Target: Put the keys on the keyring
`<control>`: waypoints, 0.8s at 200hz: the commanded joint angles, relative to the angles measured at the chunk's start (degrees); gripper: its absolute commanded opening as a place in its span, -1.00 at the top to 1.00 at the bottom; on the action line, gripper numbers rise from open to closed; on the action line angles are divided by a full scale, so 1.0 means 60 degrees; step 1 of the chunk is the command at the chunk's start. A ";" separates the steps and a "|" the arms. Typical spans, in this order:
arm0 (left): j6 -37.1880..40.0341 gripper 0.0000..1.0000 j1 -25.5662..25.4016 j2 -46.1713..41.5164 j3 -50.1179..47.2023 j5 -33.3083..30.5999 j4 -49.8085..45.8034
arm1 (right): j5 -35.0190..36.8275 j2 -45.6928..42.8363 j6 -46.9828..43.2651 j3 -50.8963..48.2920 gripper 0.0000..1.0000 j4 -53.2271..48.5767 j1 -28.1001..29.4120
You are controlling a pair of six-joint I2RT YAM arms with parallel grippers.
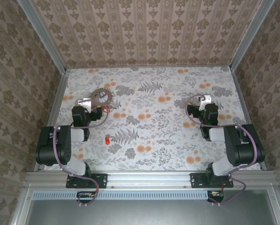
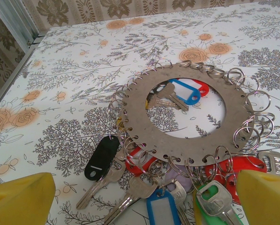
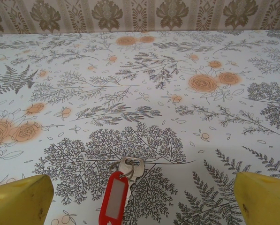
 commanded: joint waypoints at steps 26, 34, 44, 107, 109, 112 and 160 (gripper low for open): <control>0.0120 -1.00 -0.0165 -0.0866 0.0049 0.0097 -0.0561 | -0.0213 -0.0123 -0.0073 -0.0081 -0.99 0.0140 0.0029; -0.0012 -1.00 -0.0135 -0.1377 0.0225 0.0091 -0.1414 | -0.0235 -0.0210 -0.0125 -0.0159 -0.99 0.0202 0.0062; -0.0437 -1.00 -0.0015 -0.2005 0.0495 0.0013 -0.2560 | -0.0208 -0.0505 -0.0215 -0.0192 -0.99 0.0054 0.0136; -0.3592 -1.00 0.0497 -0.3393 0.3284 -0.0397 -0.8279 | 0.0696 -0.3749 0.3190 0.2966 -0.99 -0.9432 0.0167; -0.3580 -1.00 0.0498 -0.3326 0.3433 -0.0157 -0.8427 | 0.0630 -0.3824 0.3321 0.2951 -0.99 -0.9514 0.0161; -0.3538 -1.00 0.0489 -0.3224 0.3612 0.0246 -0.8573 | 0.0500 -0.3925 0.3515 0.2931 -0.99 -0.9604 0.0160; -0.4305 -0.86 0.0474 -0.0809 0.5097 0.3283 -0.8829 | -0.2866 -0.4660 0.5739 0.2118 -0.99 -0.8843 0.0141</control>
